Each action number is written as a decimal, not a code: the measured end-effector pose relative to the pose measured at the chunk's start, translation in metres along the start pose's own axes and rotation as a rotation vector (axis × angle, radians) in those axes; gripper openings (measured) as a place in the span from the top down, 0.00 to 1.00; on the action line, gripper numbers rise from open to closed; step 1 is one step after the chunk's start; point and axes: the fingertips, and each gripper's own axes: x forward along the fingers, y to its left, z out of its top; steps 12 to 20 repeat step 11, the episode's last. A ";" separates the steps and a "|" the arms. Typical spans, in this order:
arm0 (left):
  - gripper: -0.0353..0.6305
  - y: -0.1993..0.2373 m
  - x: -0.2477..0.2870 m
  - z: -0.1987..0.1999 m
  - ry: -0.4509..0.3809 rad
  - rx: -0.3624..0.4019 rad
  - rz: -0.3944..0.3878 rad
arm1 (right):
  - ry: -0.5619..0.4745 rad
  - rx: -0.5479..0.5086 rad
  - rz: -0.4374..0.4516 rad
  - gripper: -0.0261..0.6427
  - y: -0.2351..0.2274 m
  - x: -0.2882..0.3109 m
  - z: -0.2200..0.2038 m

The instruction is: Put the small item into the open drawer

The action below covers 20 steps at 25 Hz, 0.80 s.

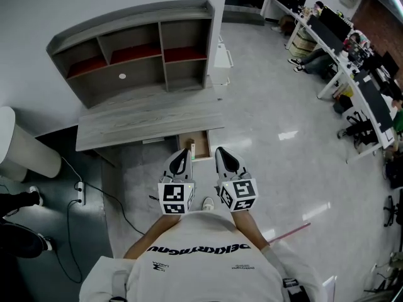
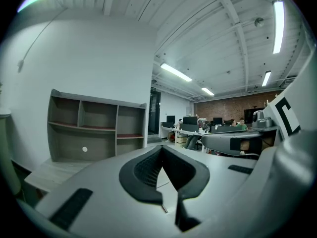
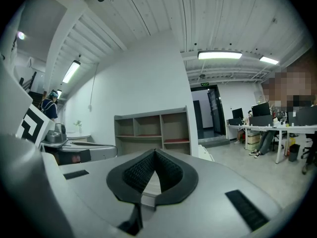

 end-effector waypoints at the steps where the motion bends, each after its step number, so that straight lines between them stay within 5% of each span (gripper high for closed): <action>1: 0.92 -0.001 0.000 0.000 -0.001 0.001 0.000 | -0.002 -0.001 -0.001 0.92 -0.001 -0.001 0.000; 20: 0.92 0.000 0.002 0.002 -0.020 0.012 0.007 | -0.023 -0.017 0.002 0.92 -0.003 0.000 0.004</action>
